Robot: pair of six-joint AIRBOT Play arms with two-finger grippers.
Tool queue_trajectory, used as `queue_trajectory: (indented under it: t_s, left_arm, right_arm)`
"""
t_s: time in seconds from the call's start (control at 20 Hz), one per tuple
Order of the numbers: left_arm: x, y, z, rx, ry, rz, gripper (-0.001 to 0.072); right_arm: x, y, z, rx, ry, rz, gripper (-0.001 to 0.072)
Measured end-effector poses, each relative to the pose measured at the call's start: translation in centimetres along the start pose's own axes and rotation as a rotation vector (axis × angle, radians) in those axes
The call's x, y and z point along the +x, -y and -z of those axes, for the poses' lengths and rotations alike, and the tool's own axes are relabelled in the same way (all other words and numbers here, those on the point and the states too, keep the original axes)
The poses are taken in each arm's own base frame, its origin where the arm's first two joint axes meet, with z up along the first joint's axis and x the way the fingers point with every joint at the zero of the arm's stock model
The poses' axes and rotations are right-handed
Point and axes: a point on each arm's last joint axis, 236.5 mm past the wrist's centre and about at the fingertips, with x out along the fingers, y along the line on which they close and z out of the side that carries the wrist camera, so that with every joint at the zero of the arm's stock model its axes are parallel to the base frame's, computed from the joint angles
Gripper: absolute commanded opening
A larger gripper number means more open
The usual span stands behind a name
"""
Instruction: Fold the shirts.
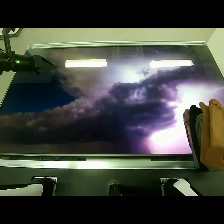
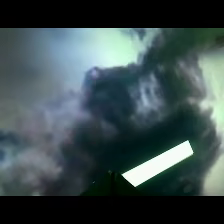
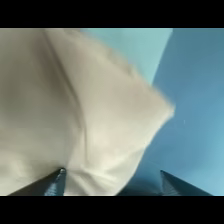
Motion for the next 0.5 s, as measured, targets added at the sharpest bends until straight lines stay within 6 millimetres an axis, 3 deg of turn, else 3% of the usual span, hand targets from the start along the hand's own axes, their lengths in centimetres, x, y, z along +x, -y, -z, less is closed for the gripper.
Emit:
queue_trajectory:
  t_s: [0.1,0.15,0.2,0.3,0.4,0.5]
  left_arm:
    - [-0.2,0.2,-0.2,0.006,0.006,-0.001,0.0026]
    - [-0.6,0.5,-0.7,0.017,0.022,-0.004,0.0026]
    - [-1.1,0.8,-1.5,0.032,0.050,-0.010,0.0024]
    - [-2.7,1.2,-4.2,0.091,0.137,-0.069,0.0024]
    - [-3.8,0.0,-6.3,0.131,0.197,-0.224,0.0025]
    - [-4.1,-2.5,-6.4,0.152,0.184,-0.420,0.0042]
  right_arm:
    - [-1.9,-0.5,-1.9,-0.042,0.092,-0.024,0.0690]
    - [-3.8,-1.0,-3.5,-0.075,0.182,-0.041,0.0689]
    - [-6.2,-2.0,-5.2,-0.121,0.283,-0.062,0.0685]
    - [-13.0,-5.8,-8.5,-0.248,0.554,-0.119,0.0682]
    - [-20.5,-12.1,-9.4,-0.402,0.825,-0.211,0.0679]
    - [-25.7,-20.5,-6.3,-0.575,0.985,-0.365,0.0674]
